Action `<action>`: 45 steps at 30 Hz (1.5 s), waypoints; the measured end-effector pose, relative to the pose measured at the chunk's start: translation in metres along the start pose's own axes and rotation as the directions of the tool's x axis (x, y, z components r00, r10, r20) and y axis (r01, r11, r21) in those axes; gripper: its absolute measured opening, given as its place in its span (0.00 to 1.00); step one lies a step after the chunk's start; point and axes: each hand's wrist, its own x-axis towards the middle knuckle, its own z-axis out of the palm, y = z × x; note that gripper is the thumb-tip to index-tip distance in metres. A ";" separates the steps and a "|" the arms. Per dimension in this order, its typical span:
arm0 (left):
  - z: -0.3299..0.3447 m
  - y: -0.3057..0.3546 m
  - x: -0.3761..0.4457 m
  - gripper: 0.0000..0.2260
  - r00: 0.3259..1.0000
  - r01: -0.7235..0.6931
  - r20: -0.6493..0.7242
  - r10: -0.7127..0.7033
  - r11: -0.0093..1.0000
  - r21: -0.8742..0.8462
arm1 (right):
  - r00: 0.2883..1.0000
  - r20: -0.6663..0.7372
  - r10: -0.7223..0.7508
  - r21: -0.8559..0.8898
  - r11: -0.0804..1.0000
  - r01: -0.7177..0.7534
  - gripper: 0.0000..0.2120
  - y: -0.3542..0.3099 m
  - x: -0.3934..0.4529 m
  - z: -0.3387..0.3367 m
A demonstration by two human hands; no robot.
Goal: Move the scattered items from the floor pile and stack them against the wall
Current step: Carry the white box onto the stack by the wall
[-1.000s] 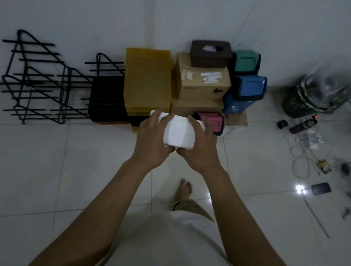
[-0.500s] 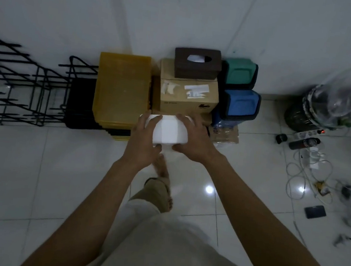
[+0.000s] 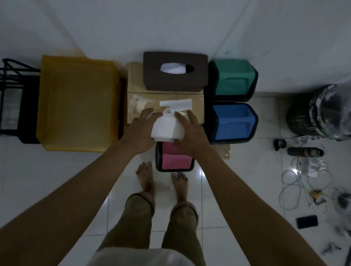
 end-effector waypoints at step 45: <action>0.104 0.120 -0.376 0.20 0.377 0.309 -0.440 -0.815 0.559 -0.770 | 0.653 0.497 -0.571 -0.012 0.748 0.664 0.24 -0.125 -0.226 0.039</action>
